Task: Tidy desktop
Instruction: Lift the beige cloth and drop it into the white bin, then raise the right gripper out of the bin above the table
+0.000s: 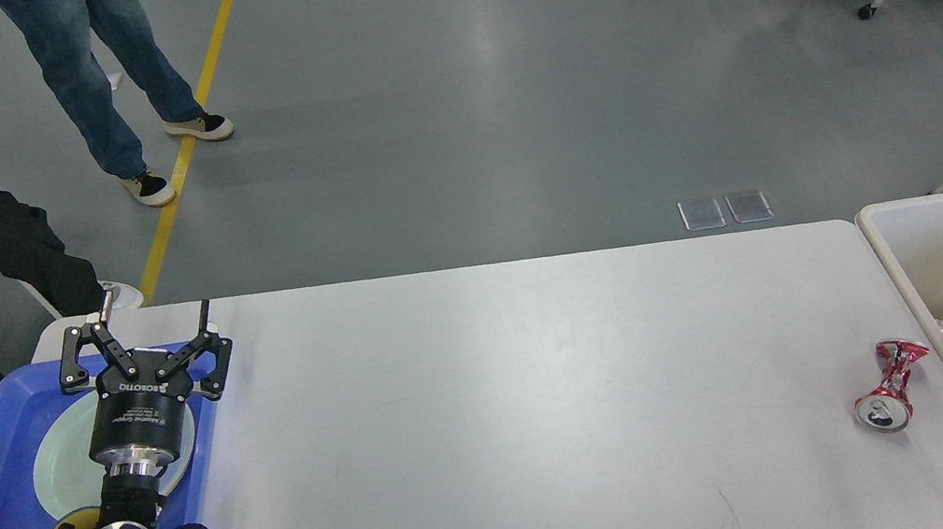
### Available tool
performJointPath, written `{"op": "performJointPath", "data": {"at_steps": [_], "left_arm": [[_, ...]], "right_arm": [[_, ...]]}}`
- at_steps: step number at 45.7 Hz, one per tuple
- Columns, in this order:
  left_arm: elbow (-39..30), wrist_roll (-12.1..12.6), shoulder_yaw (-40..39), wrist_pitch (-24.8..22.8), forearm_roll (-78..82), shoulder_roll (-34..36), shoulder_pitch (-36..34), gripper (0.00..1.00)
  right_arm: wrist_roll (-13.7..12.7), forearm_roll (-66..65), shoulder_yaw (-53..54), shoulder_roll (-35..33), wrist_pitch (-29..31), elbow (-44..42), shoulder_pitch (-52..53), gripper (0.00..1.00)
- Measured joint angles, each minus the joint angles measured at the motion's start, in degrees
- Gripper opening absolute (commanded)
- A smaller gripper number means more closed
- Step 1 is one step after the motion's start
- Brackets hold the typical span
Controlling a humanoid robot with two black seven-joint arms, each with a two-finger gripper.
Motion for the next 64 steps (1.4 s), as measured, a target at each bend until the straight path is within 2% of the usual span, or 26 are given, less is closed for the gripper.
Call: {"op": "performJointPath", "data": {"at_steps": [7,19,22,23,24,34,57,64], "left_arm": [[0.0,0.0,0.0,0.0,0.01,0.0,0.0,0.96],[0.0,0.0,-0.01,0.0,0.0,0.0,0.0,0.96],[0.0,0.0,-0.01,0.0,0.01,-0.01,0.0,0.96],[0.0,0.0,-0.01,0.0,0.0,0.0,0.0,0.96],[0.0,0.0,-0.01,0.0,0.01,-0.01,0.0,0.96],[0.0,0.0,-0.01,0.0,0.01,-0.01,0.0,0.96],[0.0,0.0,-0.04,0.0,0.0,0.0,0.0,0.96],[0.0,0.0,-0.05,0.0,0.01,0.0,0.0,0.96]], "right_arm": [[-0.26,-0.72,-0.21,2.47,-6.9,-0.74,-4.45,0.0],[-0.25,-0.71,-0.19,3.01,-9.14,-0.94,-7.84,0.01],[-0.3,-0.67,-0.15,3.01,-9.37,-0.89,-8.02,0.76],[-0.33,-0.63,-0.08,3.01,-9.47,-0.88,-8.08,0.94],[-0.34,-0.55,0.08,2.95,-9.69,-0.87,-8.11,1.0],[-0.14,-0.21,0.77,2.64,-14.91,-0.18,-8.22,1.0],[0.3,-0.12,0.93,2.56,-14.21,0.46,-7.45,1.0],[0.33,-0.2,0.89,1.66,-13.25,4.65,-4.02,1.0]]}}
